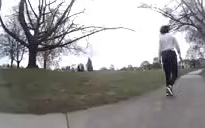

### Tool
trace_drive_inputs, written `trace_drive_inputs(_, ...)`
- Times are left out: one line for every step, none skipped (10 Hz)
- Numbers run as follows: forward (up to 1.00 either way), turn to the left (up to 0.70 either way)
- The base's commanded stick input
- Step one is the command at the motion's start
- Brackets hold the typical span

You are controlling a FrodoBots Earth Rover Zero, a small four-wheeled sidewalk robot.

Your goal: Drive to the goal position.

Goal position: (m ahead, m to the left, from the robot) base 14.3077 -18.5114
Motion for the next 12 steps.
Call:
trace_drive_inputs(0.0, -0.85)
trace_drive_inputs(0.0, -0.85)
trace_drive_inputs(0.0, -0.85)
trace_drive_inputs(0.0, -0.85)
trace_drive_inputs(0.0, -0.85)
trace_drive_inputs(0.0, -0.85)
trace_drive_inputs(0.0, -0.85)
trace_drive_inputs(0.0, -0.85)
trace_drive_inputs(0.0, -0.85)
trace_drive_inputs(0.0, -0.85)
trace_drive_inputs(0.0, -0.85)
trace_drive_inputs(0.0, -0.85)
